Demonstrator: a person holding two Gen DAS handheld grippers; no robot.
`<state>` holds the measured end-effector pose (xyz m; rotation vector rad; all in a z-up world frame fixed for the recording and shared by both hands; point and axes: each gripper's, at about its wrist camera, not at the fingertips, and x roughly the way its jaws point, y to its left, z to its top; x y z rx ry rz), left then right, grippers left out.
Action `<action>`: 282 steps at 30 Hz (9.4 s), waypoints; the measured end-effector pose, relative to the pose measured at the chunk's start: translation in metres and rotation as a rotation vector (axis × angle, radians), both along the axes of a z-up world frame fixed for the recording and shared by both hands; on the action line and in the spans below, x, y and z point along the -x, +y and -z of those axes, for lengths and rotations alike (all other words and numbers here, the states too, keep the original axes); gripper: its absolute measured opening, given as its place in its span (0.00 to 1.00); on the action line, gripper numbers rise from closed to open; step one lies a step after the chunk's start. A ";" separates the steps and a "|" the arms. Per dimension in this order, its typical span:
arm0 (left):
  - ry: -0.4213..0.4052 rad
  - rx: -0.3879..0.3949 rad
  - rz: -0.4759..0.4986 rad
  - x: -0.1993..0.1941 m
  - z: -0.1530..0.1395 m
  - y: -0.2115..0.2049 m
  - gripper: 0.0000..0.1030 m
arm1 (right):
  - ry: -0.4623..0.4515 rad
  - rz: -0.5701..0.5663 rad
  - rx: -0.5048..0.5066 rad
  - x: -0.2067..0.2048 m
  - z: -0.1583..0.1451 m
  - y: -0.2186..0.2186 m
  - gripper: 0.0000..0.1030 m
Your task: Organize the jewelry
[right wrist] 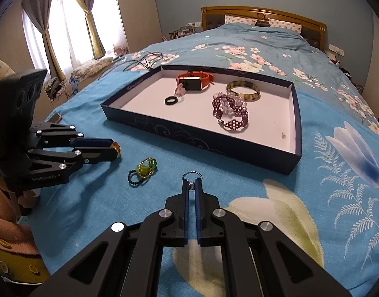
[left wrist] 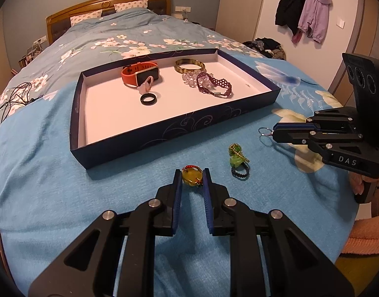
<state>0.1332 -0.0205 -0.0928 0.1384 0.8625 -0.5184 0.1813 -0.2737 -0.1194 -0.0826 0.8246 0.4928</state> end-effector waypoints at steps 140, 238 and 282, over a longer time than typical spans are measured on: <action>-0.103 0.001 -0.132 -0.081 -0.031 -0.015 0.16 | -0.075 0.050 -0.082 -0.075 -0.021 0.001 0.03; 0.014 0.024 0.073 -0.005 0.001 -0.020 0.08 | 0.029 -0.120 -0.049 -0.013 0.003 0.033 0.01; -0.050 0.093 0.009 -0.003 -0.028 -0.007 0.16 | -0.088 -0.030 -0.147 -0.010 -0.031 -0.001 0.01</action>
